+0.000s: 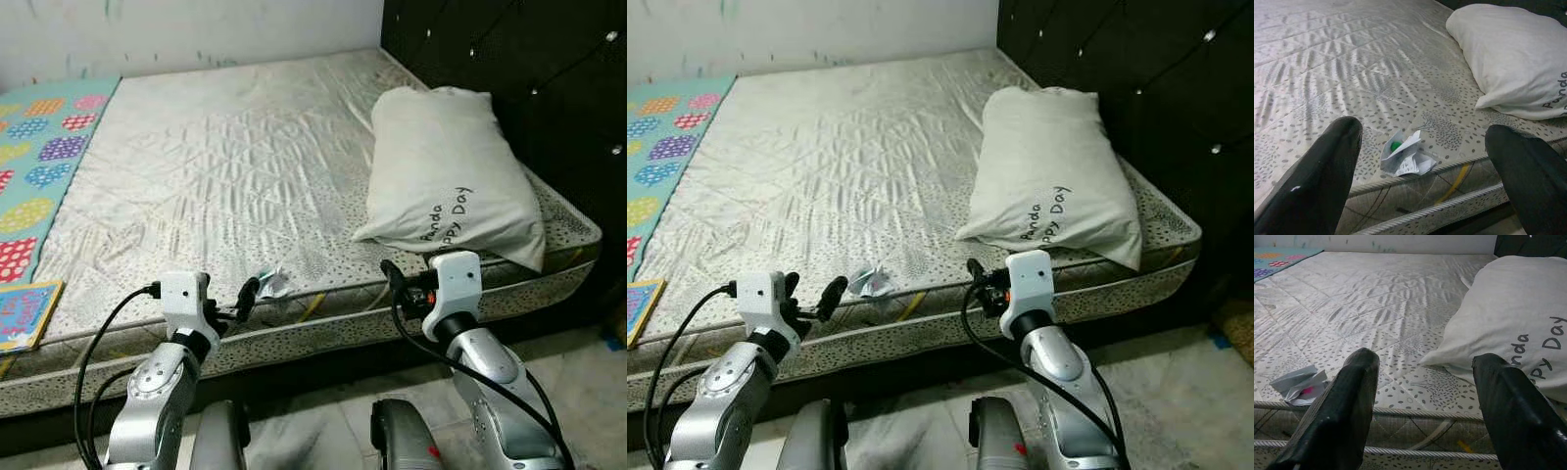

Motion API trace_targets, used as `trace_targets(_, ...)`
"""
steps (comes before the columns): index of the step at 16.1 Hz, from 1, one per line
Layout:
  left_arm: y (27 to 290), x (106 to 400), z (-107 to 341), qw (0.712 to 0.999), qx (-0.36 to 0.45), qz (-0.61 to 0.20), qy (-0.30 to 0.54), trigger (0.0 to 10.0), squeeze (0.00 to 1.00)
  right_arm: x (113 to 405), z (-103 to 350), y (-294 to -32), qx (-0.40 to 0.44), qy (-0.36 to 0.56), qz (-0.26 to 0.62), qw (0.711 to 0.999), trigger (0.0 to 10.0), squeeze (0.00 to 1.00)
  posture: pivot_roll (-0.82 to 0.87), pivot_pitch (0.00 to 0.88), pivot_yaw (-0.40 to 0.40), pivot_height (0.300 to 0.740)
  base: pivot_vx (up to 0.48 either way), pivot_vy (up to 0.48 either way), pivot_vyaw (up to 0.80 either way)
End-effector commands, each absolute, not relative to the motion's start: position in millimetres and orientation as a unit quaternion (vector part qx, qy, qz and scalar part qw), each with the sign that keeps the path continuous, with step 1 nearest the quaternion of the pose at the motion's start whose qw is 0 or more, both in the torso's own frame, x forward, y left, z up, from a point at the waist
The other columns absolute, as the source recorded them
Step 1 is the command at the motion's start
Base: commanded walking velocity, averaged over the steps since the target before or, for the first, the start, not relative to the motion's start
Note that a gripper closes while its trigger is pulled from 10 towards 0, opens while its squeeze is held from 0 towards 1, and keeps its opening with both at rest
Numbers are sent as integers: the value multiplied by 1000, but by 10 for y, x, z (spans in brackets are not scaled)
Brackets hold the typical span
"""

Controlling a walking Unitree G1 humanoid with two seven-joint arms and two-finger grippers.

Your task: Clean up the room

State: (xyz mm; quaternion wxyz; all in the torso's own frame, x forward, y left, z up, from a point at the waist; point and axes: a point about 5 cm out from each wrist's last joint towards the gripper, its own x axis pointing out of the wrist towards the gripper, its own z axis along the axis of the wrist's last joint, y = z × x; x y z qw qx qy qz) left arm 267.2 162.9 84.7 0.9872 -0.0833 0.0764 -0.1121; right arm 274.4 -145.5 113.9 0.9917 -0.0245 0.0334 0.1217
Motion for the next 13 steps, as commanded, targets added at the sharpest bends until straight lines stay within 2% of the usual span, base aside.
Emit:
trace_targets(1, 1652, 2693, 897, 988, -79, -112, 66, 10000, 0, 2764, 1185, -1442, -25, 23, 121, 992, 10000, 0, -242, 0, 42, 591, 0, 0, 0)
trace_targets(7, 1636, 2705, 896, 988, -81, -116, 66, 10000, 0, 2774, 1186, -1455, -26, 21, 119, 992, 10000, 0, -244, 0, 39, 591, 0, 0, 0)
trace_targets(13, 1608, 2711, 899, 987, -82, -121, 62, 10000, 0, 2789, 1197, -1448, -28, 18, 123, 992, 10000, 0, -245, 0, 34, 591, 332, 0, 0)
